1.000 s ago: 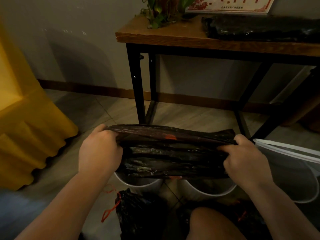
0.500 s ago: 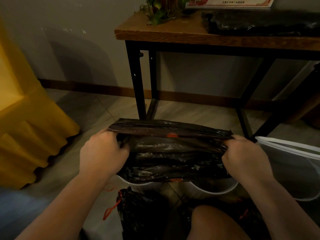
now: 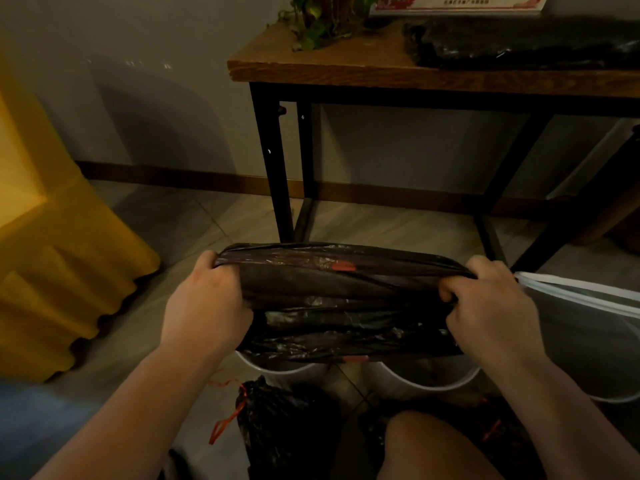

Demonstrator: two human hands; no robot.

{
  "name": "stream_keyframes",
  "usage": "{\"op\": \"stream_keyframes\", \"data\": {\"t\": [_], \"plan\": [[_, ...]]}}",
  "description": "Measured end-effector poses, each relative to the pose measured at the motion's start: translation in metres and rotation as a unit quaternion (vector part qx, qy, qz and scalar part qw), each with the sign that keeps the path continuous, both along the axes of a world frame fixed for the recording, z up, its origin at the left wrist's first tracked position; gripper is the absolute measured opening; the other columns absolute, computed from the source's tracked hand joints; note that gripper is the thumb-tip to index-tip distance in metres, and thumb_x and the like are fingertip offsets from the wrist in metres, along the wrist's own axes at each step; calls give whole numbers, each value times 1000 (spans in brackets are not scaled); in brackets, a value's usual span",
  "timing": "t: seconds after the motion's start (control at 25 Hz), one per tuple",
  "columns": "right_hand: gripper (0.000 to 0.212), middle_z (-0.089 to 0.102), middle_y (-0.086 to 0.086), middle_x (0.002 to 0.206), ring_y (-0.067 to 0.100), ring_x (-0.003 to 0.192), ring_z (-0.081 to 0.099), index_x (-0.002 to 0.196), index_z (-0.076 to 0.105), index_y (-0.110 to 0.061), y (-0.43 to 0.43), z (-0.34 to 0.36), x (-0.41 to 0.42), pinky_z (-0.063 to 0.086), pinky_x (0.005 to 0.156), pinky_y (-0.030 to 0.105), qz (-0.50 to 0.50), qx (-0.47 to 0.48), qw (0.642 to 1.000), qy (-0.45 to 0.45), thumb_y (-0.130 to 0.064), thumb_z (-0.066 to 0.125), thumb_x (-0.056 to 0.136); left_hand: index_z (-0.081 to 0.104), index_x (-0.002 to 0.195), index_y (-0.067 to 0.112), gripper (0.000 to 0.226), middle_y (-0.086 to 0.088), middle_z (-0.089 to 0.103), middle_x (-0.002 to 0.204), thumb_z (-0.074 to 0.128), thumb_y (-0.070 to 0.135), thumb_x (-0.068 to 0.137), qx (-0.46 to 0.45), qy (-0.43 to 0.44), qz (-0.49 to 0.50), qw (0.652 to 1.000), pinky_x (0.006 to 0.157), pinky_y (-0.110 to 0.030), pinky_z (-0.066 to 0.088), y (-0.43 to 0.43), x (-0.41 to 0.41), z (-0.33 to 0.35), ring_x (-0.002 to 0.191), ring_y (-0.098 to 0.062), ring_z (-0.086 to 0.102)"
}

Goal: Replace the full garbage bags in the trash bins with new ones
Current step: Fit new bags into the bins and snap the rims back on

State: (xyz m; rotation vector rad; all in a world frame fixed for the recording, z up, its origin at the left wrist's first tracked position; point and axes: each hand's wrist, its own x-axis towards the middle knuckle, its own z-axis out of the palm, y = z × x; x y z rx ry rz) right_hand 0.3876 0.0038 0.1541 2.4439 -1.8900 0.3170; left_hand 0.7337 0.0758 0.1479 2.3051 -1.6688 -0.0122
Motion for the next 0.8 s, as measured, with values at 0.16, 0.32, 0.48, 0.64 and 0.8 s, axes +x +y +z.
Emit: {"op": "stream_keyframes", "data": {"t": [0.16,0.32,0.48,0.64,0.8], "plan": [[21,33,-13,91,10,85,37,72,62,-31,1,-10,0,50,62,36,52,37,998,-27,-13,71,76,63,115,31,30,1,54,130,64,28,85,61,-24,6,998,64,-25,43,-3,10,-7,106,-18,57],[21,35,-8,98,12,82,39,98,72,-17,1,-22,5,43,68,32,1,51,998,-41,-11,73,78,65,110,32,29,1,45,143,72,35,82,90,-57,43,993,51,-21,30,1,16,-16,97,-18,59],[26,50,3,113,21,93,56,100,71,-8,6,-19,11,47,76,32,12,46,997,-60,-4,79,76,66,115,39,39,9,65,133,76,23,81,21,-6,-101,995,105,-43,48,7,20,-7,134,-10,44],[38,48,3,140,20,119,55,120,69,-10,13,-11,21,41,99,30,31,52,982,-180,-4,67,83,55,107,56,50,38,51,115,79,21,81,19,116,-148,982,108,-31,39,15,23,12,116,3,47],[66,48,-22,131,-4,125,42,143,51,-41,37,-24,49,31,110,19,100,188,937,-278,-9,60,86,58,127,60,57,32,57,125,79,33,80,217,224,-91,946,93,-21,49,25,35,15,116,4,55]]}}
